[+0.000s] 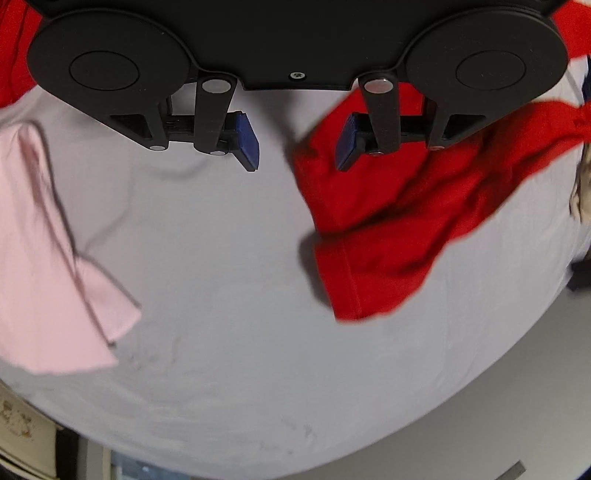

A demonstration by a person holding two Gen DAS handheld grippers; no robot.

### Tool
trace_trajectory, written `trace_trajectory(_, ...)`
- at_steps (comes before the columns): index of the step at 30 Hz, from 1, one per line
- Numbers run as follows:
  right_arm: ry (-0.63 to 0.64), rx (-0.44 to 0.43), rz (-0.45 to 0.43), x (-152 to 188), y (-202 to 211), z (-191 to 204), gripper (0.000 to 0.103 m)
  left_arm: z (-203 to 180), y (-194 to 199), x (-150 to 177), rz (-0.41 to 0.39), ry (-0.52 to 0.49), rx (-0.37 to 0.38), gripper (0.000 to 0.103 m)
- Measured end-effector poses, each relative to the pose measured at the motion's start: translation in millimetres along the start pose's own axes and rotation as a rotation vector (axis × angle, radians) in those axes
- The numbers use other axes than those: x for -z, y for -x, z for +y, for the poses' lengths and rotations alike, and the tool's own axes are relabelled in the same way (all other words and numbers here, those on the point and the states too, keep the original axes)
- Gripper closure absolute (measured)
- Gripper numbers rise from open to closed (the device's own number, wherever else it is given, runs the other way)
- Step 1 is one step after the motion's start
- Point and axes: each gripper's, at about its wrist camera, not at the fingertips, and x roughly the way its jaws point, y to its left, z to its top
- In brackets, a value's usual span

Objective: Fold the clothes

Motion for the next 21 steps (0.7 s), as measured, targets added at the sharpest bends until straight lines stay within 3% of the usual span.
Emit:
trace_trajectory(7, 0.014, -0.118, -0.011, 5.5, -17.4, -20.1, 0.058, -40.9, -80.4, -43.3, 0.066, -0.148, 0.122, 0.065)
trace_trajectory(11, -0.011, -0.183, -0.013, 4.2, -28.7, -25.5, 0.058, -56.0, -118.4, -55.5, 0.101, -0.19, 0.137, 0.062)
trace_trajectory(15, -0.021, -0.201, -0.023, 5.2, -32.1, -27.1, 0.058, -65.1, -156.5, -60.9, 0.185, -0.215, 0.138, 0.062)
trace_trajectory(18, -0.025, -0.218, -0.023, 6.9, -37.0, -27.3, 0.058, -63.3, -173.9, -59.2, 0.23, -0.184, 0.129, 0.063)
trace_trajectory(19, -0.026, -0.224, -0.022, 7.5, -38.0, -27.2, 0.058, -62.3, -178.8, -57.5, 0.245, -0.167, 0.143, 0.068)
trace_trajectory(20, -0.029, -0.228, -0.021, 7.7, -39.4, -27.0, 0.058, -61.8, -181.8, -57.1, 0.259, -0.158, 0.141, 0.082)
trace_trajectory(21, -0.031, -0.233, -0.021, 8.0, -40.8, -26.7, 0.058, -61.3, -184.9, -56.6, 0.272, -0.149, 0.139, 0.089)
